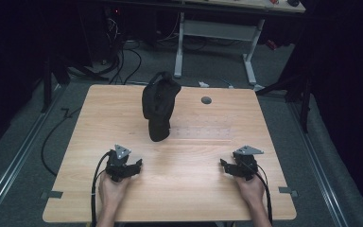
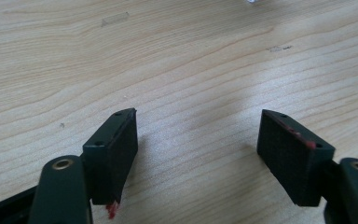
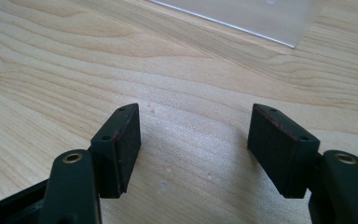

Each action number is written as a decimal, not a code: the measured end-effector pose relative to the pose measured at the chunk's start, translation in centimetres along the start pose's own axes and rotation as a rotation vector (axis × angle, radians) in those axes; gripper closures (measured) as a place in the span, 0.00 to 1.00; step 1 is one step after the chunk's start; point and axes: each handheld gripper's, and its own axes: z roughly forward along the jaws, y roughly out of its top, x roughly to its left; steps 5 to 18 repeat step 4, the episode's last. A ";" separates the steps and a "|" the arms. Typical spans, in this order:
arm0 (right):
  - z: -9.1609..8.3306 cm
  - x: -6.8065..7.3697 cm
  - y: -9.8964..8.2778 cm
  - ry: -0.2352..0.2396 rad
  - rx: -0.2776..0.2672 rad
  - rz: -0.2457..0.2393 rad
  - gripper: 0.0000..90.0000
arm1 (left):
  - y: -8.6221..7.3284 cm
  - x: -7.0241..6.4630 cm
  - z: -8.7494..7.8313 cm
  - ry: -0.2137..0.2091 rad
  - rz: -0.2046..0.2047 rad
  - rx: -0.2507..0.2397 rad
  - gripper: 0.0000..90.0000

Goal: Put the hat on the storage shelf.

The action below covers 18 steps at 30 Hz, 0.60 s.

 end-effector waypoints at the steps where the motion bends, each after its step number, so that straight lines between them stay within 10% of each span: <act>1: 0.0 0.0 0.0 0.001 -0.001 -0.001 0.38 | 0.0 0.0 0.0 0.000 0.000 0.000 0.33; 18: 0.0 0.0 0.0 0.001 0.000 -0.001 0.38 | 0.0 0.0 0.0 0.001 -0.001 -0.001 0.32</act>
